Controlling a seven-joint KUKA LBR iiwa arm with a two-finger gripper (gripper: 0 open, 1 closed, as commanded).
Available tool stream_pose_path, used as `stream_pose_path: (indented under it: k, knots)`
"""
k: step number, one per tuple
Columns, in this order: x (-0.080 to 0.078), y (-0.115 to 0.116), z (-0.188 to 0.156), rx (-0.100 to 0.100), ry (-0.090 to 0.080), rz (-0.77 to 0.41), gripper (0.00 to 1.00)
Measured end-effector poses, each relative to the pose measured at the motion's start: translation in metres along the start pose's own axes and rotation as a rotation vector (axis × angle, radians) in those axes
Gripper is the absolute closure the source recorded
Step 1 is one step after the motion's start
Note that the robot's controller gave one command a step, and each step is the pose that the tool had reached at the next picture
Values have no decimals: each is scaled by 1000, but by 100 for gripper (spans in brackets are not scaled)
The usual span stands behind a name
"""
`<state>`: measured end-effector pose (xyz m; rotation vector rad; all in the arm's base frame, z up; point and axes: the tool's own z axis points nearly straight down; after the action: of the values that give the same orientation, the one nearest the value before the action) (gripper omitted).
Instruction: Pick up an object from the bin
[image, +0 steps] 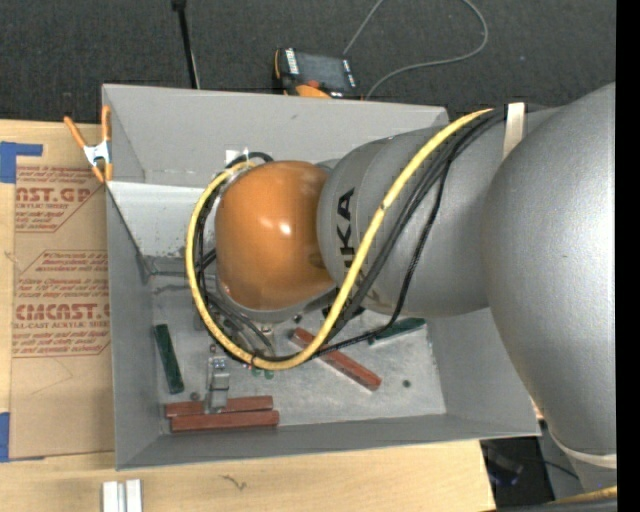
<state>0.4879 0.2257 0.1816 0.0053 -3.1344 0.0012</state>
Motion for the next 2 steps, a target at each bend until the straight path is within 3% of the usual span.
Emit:
stream_pose_path:
  k: [1,2]
  knots:
    - [-4,-75,116,1,0,15,0]
    - [-29,-134,72,1,-12,26,0]
